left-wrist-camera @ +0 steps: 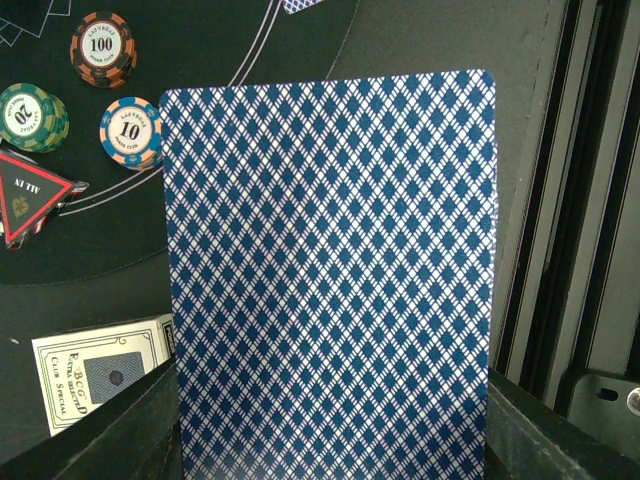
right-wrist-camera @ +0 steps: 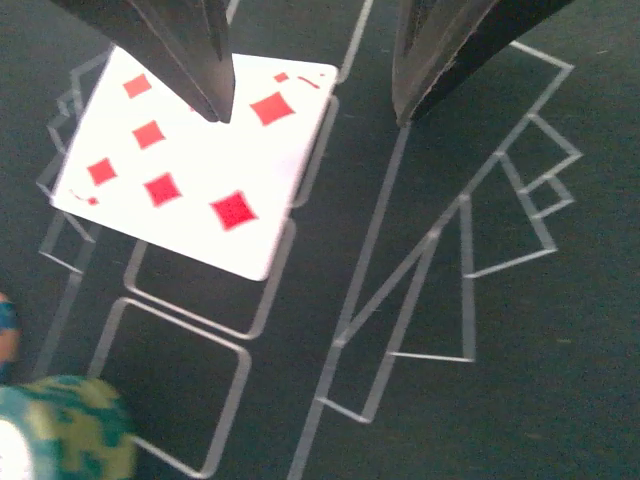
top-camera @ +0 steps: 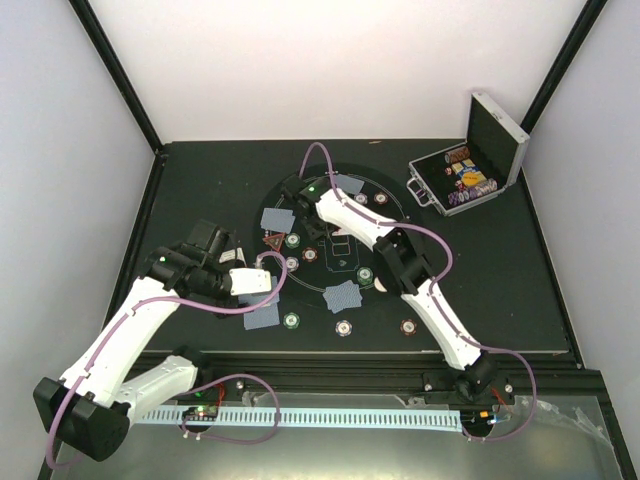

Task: Distribute texas hold em gaming equipment

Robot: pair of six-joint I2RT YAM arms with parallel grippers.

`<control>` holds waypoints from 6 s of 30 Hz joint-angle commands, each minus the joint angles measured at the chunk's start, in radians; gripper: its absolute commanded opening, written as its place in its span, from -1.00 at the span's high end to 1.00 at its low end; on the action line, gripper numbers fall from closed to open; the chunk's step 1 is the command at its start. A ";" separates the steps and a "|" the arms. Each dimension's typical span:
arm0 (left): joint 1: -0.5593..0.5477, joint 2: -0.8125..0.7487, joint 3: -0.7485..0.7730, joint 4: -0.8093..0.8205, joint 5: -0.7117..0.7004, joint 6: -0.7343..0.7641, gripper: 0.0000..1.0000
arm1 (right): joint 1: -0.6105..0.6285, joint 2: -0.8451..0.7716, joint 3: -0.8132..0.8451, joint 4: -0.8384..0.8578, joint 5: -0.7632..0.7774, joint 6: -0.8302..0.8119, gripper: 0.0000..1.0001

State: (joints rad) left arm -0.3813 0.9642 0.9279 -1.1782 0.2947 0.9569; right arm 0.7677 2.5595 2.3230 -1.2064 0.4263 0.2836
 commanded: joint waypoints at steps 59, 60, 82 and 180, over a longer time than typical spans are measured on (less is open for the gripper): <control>-0.001 -0.001 0.061 -0.015 0.000 0.005 0.97 | 0.220 -0.696 -1.285 1.688 -1.163 0.963 -0.14; -0.002 -0.002 0.062 -0.017 0.000 0.006 0.97 | 0.219 -0.694 -1.291 1.684 -1.161 0.960 -0.12; -0.002 -0.010 0.063 -0.018 -0.004 0.006 0.97 | 0.154 -0.823 -1.423 1.617 -1.156 0.902 0.13; -0.002 -0.006 0.055 -0.016 -0.005 0.003 0.97 | -0.114 -0.217 -0.279 0.183 -0.383 0.344 -0.51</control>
State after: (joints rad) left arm -0.3813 0.9684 0.9482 -1.1908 0.2783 0.9611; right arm 0.6632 2.3932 2.0499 -1.0016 -0.0353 0.6331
